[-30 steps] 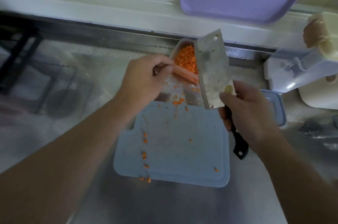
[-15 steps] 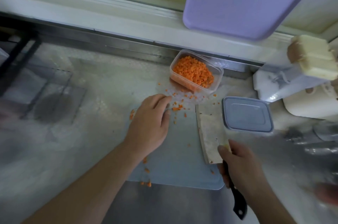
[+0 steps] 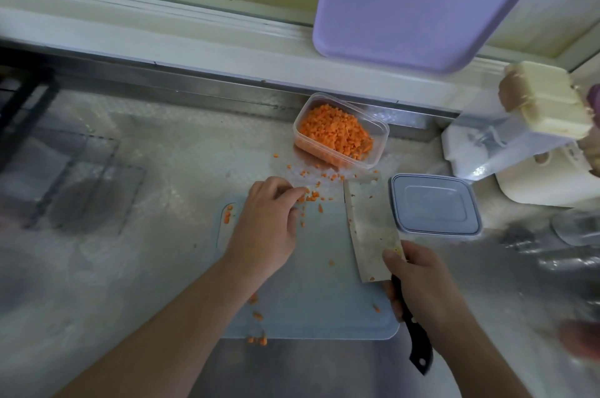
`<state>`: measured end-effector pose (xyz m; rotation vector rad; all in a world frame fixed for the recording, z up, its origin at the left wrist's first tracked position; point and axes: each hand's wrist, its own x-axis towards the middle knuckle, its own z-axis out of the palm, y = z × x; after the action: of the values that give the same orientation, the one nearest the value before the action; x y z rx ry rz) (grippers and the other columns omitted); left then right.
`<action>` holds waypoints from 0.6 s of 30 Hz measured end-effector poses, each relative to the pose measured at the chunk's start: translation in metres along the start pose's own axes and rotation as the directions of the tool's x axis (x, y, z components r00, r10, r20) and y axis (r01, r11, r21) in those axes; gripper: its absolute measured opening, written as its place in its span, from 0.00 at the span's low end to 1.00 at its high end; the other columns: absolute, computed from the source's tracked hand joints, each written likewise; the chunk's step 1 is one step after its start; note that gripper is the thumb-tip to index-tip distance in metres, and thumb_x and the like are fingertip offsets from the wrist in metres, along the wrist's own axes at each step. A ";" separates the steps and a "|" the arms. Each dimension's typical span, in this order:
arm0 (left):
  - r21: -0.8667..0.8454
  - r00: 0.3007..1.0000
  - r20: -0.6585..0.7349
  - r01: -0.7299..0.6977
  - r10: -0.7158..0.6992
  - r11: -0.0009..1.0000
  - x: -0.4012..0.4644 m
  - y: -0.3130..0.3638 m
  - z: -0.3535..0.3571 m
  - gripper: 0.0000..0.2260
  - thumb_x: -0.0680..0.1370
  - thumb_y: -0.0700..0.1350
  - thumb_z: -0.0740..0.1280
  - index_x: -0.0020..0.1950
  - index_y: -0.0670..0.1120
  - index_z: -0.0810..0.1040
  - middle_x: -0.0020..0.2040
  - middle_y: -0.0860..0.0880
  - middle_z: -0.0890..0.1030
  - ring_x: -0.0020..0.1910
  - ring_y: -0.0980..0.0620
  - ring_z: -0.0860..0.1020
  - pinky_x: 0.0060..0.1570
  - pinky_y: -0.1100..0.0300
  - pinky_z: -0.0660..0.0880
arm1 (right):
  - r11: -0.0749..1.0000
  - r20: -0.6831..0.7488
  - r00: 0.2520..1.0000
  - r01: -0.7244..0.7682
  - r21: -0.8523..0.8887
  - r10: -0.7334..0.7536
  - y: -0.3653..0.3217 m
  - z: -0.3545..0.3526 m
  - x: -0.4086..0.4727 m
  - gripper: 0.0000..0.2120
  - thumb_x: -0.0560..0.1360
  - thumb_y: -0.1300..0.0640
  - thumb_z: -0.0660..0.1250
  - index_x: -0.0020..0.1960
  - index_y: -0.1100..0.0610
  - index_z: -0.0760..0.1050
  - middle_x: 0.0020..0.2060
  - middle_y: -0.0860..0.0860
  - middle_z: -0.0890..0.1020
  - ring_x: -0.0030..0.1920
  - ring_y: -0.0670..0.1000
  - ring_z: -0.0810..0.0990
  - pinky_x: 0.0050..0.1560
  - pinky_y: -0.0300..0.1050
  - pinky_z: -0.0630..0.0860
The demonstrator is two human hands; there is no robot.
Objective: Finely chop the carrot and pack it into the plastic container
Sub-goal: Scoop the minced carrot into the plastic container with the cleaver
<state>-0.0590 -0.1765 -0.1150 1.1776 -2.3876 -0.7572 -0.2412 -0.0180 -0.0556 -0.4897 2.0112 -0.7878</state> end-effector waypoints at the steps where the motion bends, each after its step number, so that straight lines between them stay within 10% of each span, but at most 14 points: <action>1: -0.018 1.000 0.000 -0.007 0.007 1.000 -0.002 -0.002 0.000 0.17 0.81 0.37 0.69 0.69 0.46 0.82 0.58 0.51 0.76 0.61 0.49 0.70 0.64 0.63 0.66 | 1.000 0.013 1.000 -0.005 -0.008 0.005 0.001 -0.002 0.000 0.13 0.85 0.56 0.59 0.49 0.65 0.74 0.26 0.58 0.74 0.24 0.55 0.70 0.26 0.46 0.68; 7: -0.078 0.998 0.058 -0.032 0.036 0.996 -0.009 -0.007 -0.007 0.13 0.81 0.39 0.70 0.64 0.51 0.83 0.56 0.58 0.75 0.61 0.56 0.68 0.63 0.69 0.64 | 0.999 0.029 0.999 0.026 -0.046 -0.025 0.002 -0.008 -0.004 0.13 0.85 0.57 0.59 0.46 0.63 0.76 0.27 0.59 0.74 0.25 0.56 0.71 0.25 0.45 0.68; 13: -0.021 0.981 0.190 -0.030 0.034 0.999 0.017 0.008 -0.011 0.24 0.84 0.49 0.67 0.80 0.54 0.69 0.69 0.56 0.69 0.69 0.56 0.66 0.62 0.64 0.66 | 0.998 0.068 0.997 0.040 -0.044 -0.037 0.002 -0.005 -0.003 0.14 0.85 0.58 0.59 0.44 0.65 0.73 0.26 0.58 0.74 0.24 0.55 0.70 0.24 0.43 0.66; 18: -0.030 0.971 0.222 -0.085 0.089 0.996 0.023 0.007 -0.009 0.14 0.84 0.46 0.67 0.69 0.51 0.80 0.61 0.56 0.75 0.63 0.56 0.71 0.62 0.56 0.74 | 0.999 0.069 0.997 0.034 -0.008 -0.034 0.009 -0.005 -0.007 0.14 0.85 0.59 0.59 0.43 0.65 0.73 0.26 0.59 0.73 0.25 0.56 0.70 0.25 0.45 0.67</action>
<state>-0.0720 -0.1937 -0.1018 1.0190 -2.5862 -0.9263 -0.2420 -0.0058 -0.0562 -0.5503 1.9481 -0.7732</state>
